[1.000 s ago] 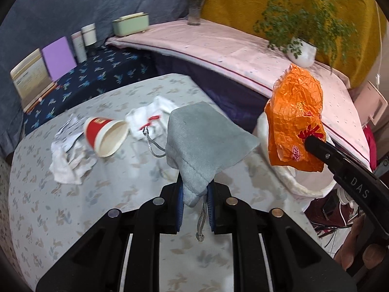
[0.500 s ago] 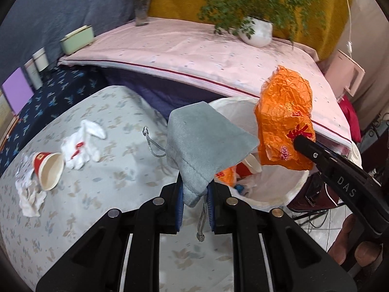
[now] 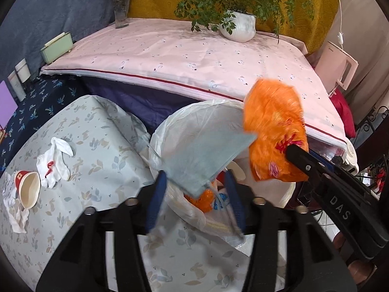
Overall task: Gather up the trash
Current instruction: 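Open both grippers to drop the cloth bag and orange bag into the bin, then move both grippers back over the table toward the white tissue and paper cup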
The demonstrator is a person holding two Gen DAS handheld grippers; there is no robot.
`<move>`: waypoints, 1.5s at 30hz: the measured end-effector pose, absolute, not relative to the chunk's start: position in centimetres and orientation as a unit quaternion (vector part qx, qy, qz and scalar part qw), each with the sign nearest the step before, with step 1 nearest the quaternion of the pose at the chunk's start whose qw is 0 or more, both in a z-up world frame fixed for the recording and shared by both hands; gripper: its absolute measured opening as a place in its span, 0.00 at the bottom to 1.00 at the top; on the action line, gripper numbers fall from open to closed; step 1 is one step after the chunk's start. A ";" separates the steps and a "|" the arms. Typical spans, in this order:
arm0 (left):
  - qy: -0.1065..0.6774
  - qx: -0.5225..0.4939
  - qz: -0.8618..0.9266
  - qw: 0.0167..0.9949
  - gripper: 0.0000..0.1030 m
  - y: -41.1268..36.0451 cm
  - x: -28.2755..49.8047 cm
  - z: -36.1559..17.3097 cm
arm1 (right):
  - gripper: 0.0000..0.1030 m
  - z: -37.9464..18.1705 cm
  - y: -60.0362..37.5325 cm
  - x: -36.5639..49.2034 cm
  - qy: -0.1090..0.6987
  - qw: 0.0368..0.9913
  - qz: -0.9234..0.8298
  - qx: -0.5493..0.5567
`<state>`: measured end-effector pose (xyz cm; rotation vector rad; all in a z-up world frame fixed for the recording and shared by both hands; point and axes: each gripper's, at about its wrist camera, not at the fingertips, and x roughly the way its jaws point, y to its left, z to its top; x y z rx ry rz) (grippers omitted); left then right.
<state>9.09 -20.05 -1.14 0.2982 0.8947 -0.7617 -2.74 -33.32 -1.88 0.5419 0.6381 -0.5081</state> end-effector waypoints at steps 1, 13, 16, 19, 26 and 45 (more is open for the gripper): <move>0.419 0.140 -0.356 0.823 0.53 -20.0 9.1 -1.2 | 0.29 -1.9 -33.4 -2.8 0.304 0.882 -0.245 0.262; 0.425 0.126 -0.321 0.837 0.56 -17.5 10.2 -1.6 | 0.32 -1.9 -32.9 -2.4 0.307 0.883 -0.239 0.261; 0.426 0.118 -0.311 0.842 0.56 -16.6 10.6 -1.5 | 0.34 -1.9 -32.5 -2.2 0.308 0.885 -0.235 0.259; 0.425 0.108 -0.304 0.846 0.56 -15.5 10.9 -1.3 | 0.34 -1.6 -31.8 -1.9 0.309 0.887 -0.230 0.253; 0.422 0.094 -0.283 0.856 0.56 -13.0 11.7 -0.8 | 0.38 -0.7 -30.0 -1.0 0.309 0.895 -0.218 0.238; 0.422 0.027 -0.184 0.887 0.64 -0.7 14.2 -0.9 | 0.39 0.7 -21.9 3.0 0.327 0.913 -0.152 0.189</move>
